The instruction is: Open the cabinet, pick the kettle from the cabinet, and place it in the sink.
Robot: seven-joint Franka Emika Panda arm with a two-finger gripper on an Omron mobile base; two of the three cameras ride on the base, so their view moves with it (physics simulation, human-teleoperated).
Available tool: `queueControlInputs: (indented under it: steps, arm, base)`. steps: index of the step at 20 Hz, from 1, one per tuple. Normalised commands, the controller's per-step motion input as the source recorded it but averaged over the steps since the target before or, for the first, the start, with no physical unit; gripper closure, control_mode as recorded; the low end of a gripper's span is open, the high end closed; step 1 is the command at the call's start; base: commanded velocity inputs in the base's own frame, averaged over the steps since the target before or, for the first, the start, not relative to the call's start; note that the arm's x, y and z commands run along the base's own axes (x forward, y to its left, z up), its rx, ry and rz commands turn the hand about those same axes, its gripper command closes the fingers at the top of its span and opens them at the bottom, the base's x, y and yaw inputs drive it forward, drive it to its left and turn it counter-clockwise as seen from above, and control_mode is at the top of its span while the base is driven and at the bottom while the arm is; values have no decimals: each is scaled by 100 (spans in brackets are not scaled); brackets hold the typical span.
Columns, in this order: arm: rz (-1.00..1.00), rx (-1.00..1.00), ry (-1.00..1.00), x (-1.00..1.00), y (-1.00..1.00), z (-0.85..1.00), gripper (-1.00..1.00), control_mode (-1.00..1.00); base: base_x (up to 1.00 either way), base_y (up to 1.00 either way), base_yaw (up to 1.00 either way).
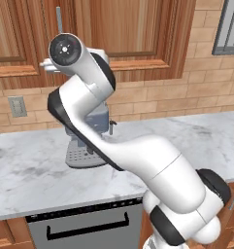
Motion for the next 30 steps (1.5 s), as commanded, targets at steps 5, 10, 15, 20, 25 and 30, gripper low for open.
queueControlInputs:
  steps: [5,10,15,20,25,30]
  arm:
    - [1,0,0,35,1,-5,-100,-100]
    - [0,1,1,38,5,0,-100,-100]
    - [0,2,0,37,8,1,-100,-100]
    - [0,2,0,39,17,2,-100,-100]
    - [0,1,0,38,23,4,-100,-100]
    - [0,2,0,28,25,7,-100,-100]
  base:
    - [0,0,0]
    - [0,0,0]
    - [0,0,0]
    - [0,0,0]
    - [0,0,0]
    - [0,0,0]
